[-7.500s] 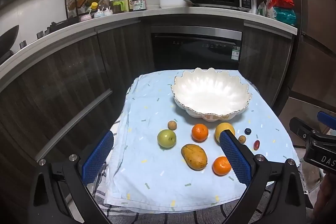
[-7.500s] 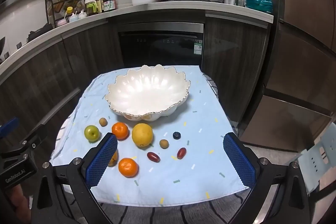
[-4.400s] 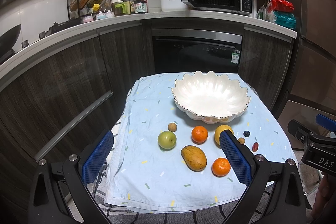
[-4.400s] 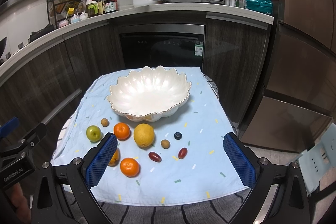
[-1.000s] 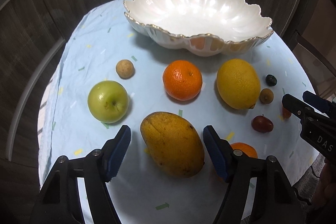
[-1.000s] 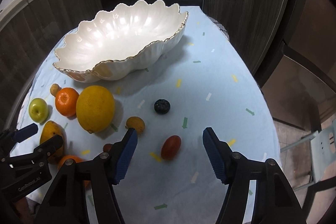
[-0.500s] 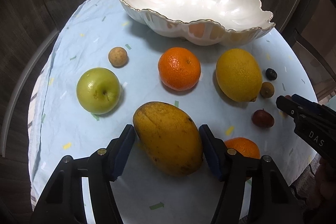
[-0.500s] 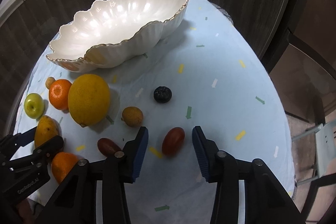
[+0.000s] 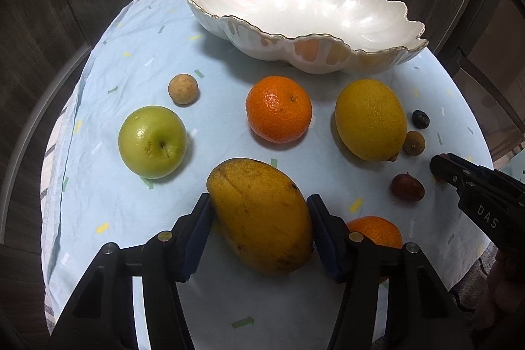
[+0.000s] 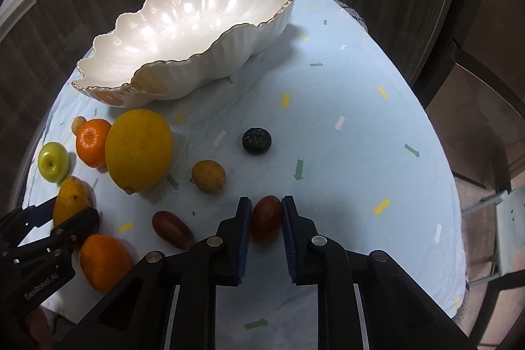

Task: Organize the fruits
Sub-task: 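Close the left tool on the mango while the right tool grasps the red date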

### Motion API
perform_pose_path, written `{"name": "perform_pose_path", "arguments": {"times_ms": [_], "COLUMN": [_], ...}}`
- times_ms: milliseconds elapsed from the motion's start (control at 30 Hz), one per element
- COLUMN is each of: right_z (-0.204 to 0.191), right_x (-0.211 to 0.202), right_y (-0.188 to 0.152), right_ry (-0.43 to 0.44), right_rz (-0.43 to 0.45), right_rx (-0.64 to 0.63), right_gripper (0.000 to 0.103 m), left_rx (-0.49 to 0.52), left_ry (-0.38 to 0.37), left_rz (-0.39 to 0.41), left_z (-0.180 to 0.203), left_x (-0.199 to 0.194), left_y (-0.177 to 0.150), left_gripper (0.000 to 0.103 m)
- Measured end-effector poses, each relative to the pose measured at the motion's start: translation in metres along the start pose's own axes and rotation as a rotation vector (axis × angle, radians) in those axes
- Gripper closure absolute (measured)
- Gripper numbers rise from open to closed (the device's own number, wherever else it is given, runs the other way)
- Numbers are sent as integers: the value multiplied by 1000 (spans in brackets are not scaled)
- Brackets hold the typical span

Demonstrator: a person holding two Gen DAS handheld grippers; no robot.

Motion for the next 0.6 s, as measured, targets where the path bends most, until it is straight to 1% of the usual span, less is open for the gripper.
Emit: {"name": "perform_pose_path", "arguments": {"times_ms": [300,600], "right_z": [-1,-2], "right_x": [-9,-26], "right_y": [2,5], "right_ry": [4,8], "right_rz": [22,64], "right_rx": [3,1], "right_gripper": [83,83], "left_rx": [5,11], "left_ry": [-7,-2], "left_rz": [31,79], "left_z": [0,1], "left_x": [-10,-26], "left_y": [2,6], "left_gripper": [47,48]}}
Point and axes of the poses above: each gripper's, at about its wrist camera, not at the fingertips, and x roughly the way its jaws point, z to its right, y to its top, the point moved 7 cm from there along x, roughly the way its jaws point, and after that the axes turned 6 degrees about -z, right-handed, at the moved point
